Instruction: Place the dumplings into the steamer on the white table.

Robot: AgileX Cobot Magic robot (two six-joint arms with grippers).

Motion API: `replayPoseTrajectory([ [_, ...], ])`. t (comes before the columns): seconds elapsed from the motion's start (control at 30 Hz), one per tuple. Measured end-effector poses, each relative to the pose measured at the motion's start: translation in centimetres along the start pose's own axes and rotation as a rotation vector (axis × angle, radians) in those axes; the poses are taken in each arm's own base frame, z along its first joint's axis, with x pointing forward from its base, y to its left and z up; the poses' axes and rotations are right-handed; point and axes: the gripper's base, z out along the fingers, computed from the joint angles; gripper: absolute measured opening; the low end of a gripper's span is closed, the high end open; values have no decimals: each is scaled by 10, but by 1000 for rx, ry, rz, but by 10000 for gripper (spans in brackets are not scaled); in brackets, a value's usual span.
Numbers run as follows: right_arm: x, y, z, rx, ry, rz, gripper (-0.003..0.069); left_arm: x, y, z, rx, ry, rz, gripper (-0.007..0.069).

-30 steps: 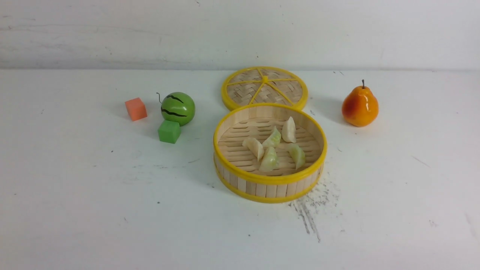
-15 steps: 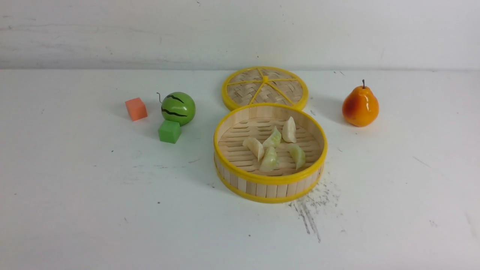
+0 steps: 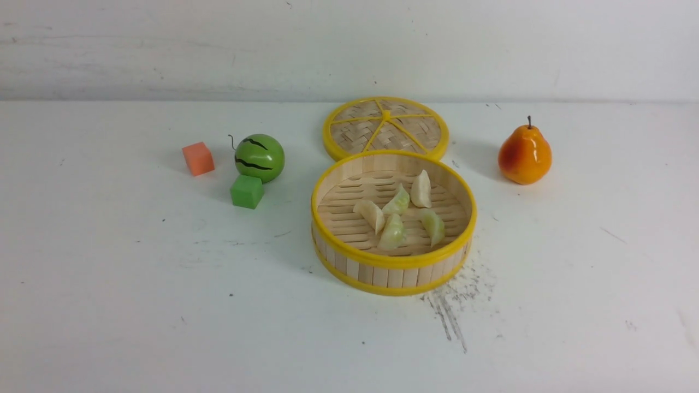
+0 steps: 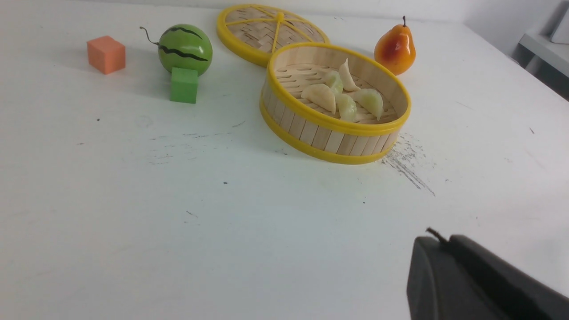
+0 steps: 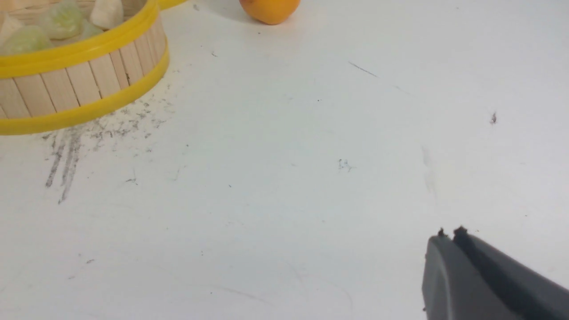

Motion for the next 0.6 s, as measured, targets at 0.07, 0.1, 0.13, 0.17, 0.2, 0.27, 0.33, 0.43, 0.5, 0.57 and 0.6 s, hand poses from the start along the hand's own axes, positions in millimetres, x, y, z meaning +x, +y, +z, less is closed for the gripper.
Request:
replayPoseTrajectory([
  [0.07, 0, 0, 0, 0, 0, 1, 5, 0, 0, 0, 0, 0, 0, 19],
  [0.1, 0, 0, 0, 0, 0, 1, 6, 0, 0, 0, 0, 0, 0, 19],
  [0.13, 0, 0, 0, 0, 0, 1, 6, 0, 0, 0, 0, 0, 0, 19],
  [0.17, 0, 0, 0, 0, 0, 1, 8, 0, 0, 0, 0, 0, 0, 19],
  [0.2, 0, 0, 0, 0, 0, 1, 9, 0, 0, 0, 0, 0, 0, 19],
  [0.27, 0, 0, 0, 0, 0, 1, 10, 0, 0, 0, 0, 0, 0, 19],
  [0.33, 0, 0, 0, 0, 0, 2, 13, 0, 0, 0, 0, 0, -1, 19],
  [0.43, 0, 0, 0, 0, 0, 2, 15, 0, 0, 0, 0, 0, -1, 19],
  [0.5, 0, 0, 0, 0, 0, 2, 18, 0, 0, 1, 1, -3, 0, 20],
  [0.57, 0, 0, 0, 0, 0, 2, 20, 2, 0, 8, 8, -42, -5, 22],
  [0.6, 0, 0, 0, 0, 0, 1, 21, 4, -1, 12, 8, -75, -13, 22],
])
